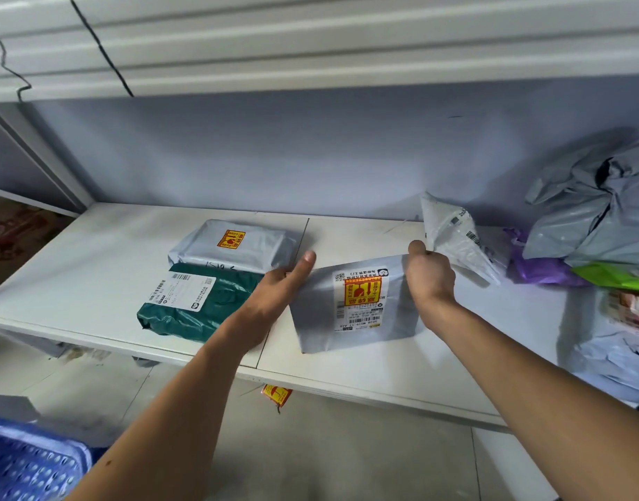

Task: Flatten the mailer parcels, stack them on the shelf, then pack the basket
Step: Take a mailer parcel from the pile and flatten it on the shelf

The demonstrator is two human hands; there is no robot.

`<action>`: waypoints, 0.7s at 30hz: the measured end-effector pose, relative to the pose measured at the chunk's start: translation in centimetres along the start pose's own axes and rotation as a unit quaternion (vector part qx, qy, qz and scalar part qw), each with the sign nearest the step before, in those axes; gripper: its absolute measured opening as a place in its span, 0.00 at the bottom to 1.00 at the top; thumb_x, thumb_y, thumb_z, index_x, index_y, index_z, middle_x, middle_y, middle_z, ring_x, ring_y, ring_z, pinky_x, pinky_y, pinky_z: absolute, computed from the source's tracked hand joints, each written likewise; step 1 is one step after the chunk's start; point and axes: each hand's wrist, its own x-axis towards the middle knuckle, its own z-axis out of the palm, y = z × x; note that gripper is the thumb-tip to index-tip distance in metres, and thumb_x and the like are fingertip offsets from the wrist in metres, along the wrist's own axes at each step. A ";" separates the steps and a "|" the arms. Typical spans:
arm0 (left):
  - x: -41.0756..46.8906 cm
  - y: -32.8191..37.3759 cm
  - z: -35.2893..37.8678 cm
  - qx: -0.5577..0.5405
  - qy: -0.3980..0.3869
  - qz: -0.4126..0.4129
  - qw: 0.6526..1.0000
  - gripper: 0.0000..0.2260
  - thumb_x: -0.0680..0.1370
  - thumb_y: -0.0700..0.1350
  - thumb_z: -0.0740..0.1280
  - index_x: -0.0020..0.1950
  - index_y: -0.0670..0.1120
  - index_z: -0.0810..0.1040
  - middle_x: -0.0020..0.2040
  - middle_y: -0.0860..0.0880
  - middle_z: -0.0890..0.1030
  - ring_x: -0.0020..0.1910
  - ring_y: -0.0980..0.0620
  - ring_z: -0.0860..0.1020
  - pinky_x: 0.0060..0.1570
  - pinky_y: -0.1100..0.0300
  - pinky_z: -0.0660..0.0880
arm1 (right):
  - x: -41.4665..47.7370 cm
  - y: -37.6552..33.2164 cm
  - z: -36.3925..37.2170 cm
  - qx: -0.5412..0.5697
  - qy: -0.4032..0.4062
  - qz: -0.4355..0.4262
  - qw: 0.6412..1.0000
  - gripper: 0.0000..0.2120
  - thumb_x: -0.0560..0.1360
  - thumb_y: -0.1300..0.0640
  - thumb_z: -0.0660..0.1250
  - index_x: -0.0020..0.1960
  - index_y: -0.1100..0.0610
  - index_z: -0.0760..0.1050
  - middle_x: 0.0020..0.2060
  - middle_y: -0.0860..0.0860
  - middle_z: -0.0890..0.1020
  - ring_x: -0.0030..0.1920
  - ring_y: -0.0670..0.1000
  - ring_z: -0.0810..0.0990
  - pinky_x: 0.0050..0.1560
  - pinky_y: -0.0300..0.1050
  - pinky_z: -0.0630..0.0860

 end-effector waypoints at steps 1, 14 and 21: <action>-0.2 -0.4 -0.4 0.004 -0.026 0.004 1.000 0.22 0.71 0.67 0.65 0.56 0.53 0.76 0.54 0.55 0.80 0.56 0.58 0.77 0.60 0.62 0.71 | 0.2 -0.1 0.0 0.004 0.006 0.005 1.000 0.17 0.78 0.51 0.54 0.36 0.60 0.70 0.40 0.58 0.77 0.45 0.59 0.74 0.46 0.48 0.68; 1.1 -2.7 0.2 -0.099 0.080 0.045 0.991 0.12 0.74 0.51 0.73 0.53 0.46 0.81 0.47 0.49 0.86 0.48 0.49 0.84 0.46 0.57 0.81 | 1.2 1.1 -0.5 0.164 -0.181 0.054 0.968 0.29 0.70 0.30 0.62 0.57 0.53 0.78 0.52 0.49 0.83 0.54 0.52 0.81 0.61 0.51 0.73; 2.7 -2.9 -0.3 -0.075 0.213 -0.035 0.974 0.22 0.74 0.64 0.67 0.48 0.45 0.81 0.47 0.45 0.85 0.47 0.44 0.83 0.53 0.45 0.79 | 0.4 1.8 -0.4 0.135 -0.279 -0.018 0.950 0.17 0.75 0.48 0.71 0.60 0.55 0.77 0.50 0.53 0.85 0.50 0.54 0.85 0.58 0.56 0.79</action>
